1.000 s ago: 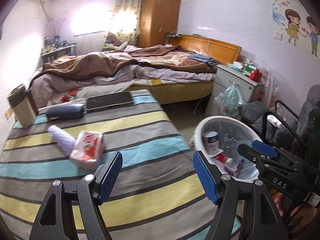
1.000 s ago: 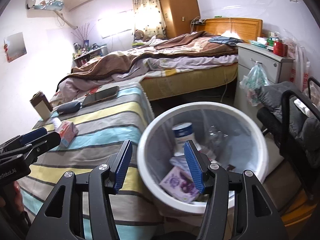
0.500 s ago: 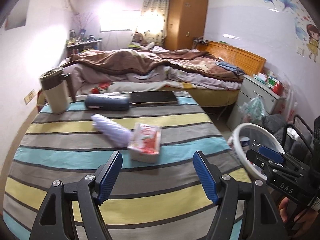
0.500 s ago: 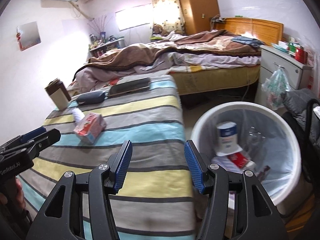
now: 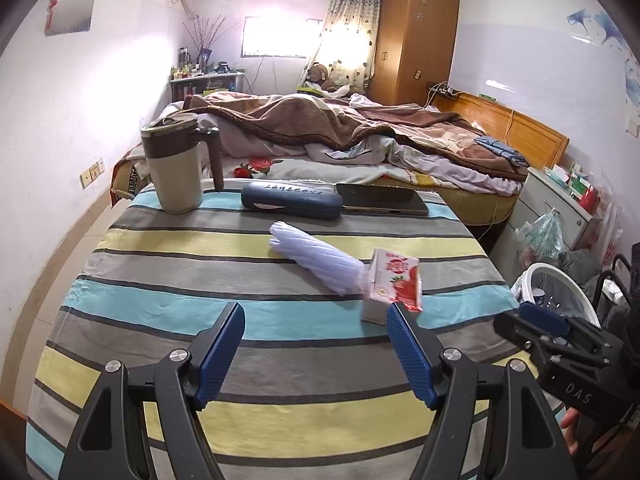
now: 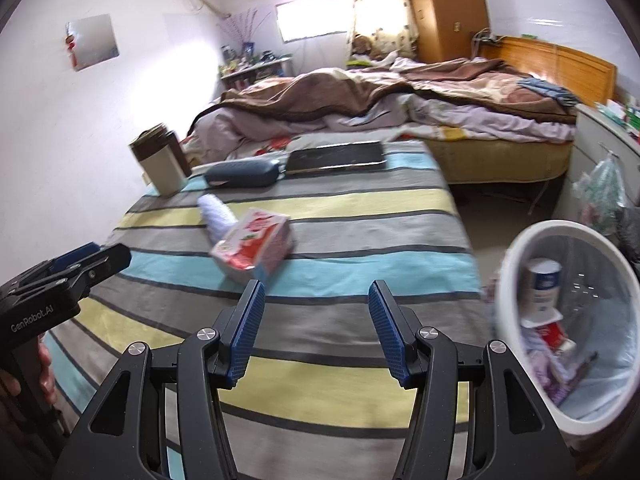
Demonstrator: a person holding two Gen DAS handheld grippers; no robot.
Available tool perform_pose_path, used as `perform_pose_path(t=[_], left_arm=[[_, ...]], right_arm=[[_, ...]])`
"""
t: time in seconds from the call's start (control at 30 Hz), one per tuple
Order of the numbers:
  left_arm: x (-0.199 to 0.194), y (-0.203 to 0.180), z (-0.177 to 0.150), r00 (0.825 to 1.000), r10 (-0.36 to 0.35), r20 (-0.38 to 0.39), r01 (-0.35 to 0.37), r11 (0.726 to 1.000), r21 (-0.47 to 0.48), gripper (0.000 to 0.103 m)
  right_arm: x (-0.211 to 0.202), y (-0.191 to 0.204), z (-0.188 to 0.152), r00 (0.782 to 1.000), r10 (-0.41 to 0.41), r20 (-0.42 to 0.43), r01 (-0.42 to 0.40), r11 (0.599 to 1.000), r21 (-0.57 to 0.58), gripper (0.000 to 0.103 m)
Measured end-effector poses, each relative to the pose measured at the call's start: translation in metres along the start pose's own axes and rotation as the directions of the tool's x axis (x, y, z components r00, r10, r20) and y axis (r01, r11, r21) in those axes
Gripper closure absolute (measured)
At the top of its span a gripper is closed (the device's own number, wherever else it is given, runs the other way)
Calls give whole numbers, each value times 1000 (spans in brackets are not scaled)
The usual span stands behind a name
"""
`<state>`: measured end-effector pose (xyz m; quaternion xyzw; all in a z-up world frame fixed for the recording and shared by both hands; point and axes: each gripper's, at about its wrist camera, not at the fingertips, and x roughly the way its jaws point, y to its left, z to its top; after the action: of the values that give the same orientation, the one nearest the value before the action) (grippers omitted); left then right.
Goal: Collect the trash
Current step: 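Grasp the strawberry milk carton with the right gripper while the left gripper approaches the white foam net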
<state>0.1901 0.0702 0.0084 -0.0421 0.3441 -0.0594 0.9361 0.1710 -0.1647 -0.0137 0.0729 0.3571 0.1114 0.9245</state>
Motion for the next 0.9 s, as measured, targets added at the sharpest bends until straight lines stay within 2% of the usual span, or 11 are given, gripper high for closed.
perform_pose_path(t=[0.13, 0.23, 0.3, 0.47, 0.53, 0.63, 0.77, 0.83, 0.9], left_arm=[[8, 16, 3, 999, 38, -14, -38, 999, 1, 30], [14, 27, 3, 1000, 22, -22, -23, 1000, -20, 30], [16, 33, 4, 999, 37, -19, -37, 999, -27, 30], [29, 47, 8, 999, 24, -36, -26, 998, -60, 30], [32, 50, 11, 999, 47, -28, -48, 998, -51, 30], [38, 58, 14, 999, 29, -39, -32, 996, -77, 30], [44, 66, 14, 998, 47, -53, -51, 995, -89, 30], [47, 70, 14, 998, 34, -57, -40, 994, -106, 30], [49, 71, 15, 997, 38, -62, -44, 993, -108, 30]], right_arm=[[12, 14, 3, 999, 35, -22, -35, 999, -6, 45], [22, 23, 6, 998, 58, -32, -58, 998, 0, 42], [29, 27, 8, 997, 69, -39, -69, 998, 6, 42], [50, 38, 16, 996, 61, -69, -61, 998, 9, 42], [55, 44, 19, 996, 48, -77, -48, 999, 2, 42], [61, 51, 23, 998, 19, -57, -19, 1000, 5, 42], [79, 54, 26, 994, 7, -107, -4, 999, 33, 41], [88, 56, 25, 991, -18, -131, 21, 1000, 23, 30], [95, 58, 24, 986, -54, -156, 56, 998, 8, 30]])
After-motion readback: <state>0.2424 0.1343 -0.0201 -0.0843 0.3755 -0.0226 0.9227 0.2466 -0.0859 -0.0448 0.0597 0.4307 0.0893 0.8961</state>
